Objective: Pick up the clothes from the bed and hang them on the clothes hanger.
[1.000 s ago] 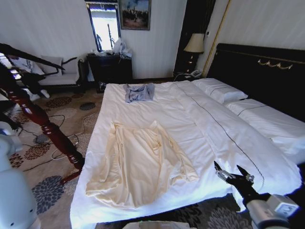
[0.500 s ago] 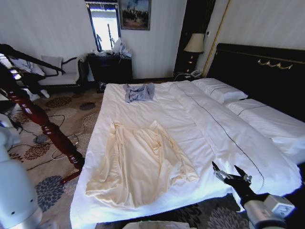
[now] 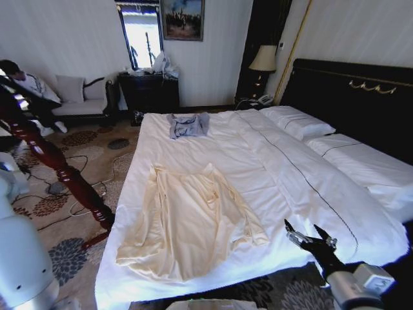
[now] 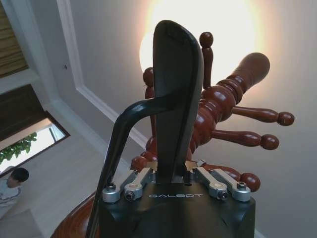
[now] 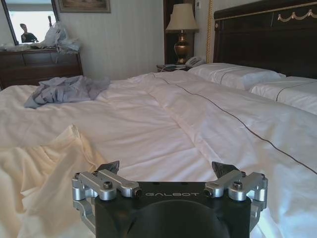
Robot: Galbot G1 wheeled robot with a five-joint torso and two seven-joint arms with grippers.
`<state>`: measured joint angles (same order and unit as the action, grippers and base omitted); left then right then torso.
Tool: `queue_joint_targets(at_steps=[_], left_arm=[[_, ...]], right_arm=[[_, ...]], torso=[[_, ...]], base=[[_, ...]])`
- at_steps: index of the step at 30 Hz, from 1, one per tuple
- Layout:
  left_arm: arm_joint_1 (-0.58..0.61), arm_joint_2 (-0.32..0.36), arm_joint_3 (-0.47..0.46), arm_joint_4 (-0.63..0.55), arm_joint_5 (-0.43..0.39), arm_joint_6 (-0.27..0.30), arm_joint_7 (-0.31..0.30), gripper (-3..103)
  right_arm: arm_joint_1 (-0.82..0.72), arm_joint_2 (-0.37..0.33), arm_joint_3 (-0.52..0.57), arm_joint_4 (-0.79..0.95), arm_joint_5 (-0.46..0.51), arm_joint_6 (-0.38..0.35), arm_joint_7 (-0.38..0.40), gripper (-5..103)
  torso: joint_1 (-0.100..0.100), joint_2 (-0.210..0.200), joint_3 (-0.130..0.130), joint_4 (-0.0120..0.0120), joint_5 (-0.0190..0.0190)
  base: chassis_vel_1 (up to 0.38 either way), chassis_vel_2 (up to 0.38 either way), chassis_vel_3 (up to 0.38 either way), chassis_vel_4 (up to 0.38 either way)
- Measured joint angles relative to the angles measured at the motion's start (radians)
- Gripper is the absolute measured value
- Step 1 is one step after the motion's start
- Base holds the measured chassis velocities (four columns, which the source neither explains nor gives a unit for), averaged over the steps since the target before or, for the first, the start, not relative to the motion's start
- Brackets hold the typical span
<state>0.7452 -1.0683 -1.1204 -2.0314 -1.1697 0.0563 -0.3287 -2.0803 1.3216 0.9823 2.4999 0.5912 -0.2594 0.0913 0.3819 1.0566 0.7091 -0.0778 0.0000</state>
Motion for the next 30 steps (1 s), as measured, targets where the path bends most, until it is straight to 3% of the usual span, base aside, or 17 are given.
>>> queue_joint_targets(at_steps=[19,30], left_arm=[[0.008,0.021,0.006,-0.039,-0.017,-0.052,0.122,23],[0.031,0.028,0.122,-0.079,-0.028,-0.033,0.162,23]], right_arm=[[0.005,0.001,-0.003,0.0,-0.033,0.014,-0.012,100],[0.016,0.01,-0.01,0.0,-0.035,0.016,-0.014,100]], torso=[[0.0,0.0,0.0,0.0003,0.0001],[0.0,0.0,0.0,0.0,0.0001]], base=[[0.0,0.0,0.0,0.0],[0.0,0.0,0.0,0.0]])
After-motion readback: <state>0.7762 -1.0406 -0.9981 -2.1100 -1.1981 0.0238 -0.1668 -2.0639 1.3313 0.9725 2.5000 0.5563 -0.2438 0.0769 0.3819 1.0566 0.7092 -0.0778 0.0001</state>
